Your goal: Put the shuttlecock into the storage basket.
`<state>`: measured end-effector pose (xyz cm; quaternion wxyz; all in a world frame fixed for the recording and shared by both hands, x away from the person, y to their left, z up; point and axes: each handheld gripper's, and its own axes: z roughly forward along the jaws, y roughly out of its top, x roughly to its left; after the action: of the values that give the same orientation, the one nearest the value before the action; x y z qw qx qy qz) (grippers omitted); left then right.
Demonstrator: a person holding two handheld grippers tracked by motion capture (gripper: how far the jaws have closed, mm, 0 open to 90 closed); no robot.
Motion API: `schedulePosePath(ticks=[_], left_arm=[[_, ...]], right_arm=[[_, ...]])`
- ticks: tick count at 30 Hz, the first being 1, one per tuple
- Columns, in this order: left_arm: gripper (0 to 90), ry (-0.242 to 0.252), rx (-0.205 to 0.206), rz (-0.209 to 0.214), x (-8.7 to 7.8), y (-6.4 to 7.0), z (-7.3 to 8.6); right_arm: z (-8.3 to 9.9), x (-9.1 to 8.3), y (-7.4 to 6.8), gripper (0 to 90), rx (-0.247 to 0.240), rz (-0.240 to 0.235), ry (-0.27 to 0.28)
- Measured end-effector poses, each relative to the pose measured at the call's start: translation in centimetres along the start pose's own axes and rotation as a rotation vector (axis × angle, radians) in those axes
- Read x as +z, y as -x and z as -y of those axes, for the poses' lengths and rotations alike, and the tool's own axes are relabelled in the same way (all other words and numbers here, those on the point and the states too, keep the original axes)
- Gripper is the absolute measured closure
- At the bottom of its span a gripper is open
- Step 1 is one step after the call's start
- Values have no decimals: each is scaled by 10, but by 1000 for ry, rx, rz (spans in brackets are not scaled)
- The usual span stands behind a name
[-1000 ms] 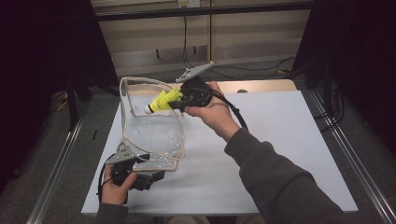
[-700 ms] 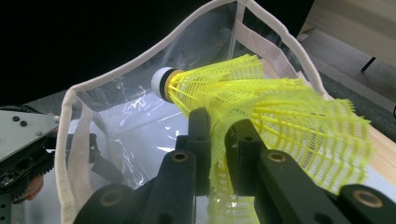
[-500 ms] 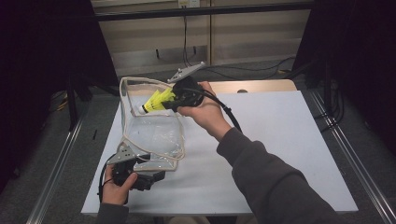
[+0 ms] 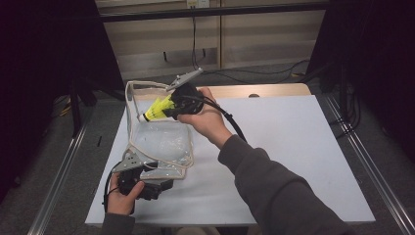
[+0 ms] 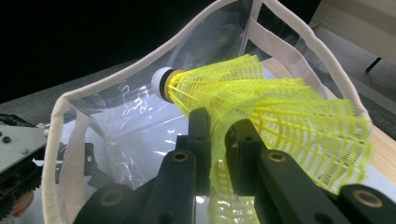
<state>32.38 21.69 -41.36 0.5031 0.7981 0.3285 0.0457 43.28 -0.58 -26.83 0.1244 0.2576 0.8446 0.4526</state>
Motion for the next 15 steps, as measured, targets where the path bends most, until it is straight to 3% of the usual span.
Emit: schedulePosePath(ticks=[15], left_arm=[[42,0,2,0,1,0,0]], right_arm=[[1,17,-8,817,-22,-10,-33]])
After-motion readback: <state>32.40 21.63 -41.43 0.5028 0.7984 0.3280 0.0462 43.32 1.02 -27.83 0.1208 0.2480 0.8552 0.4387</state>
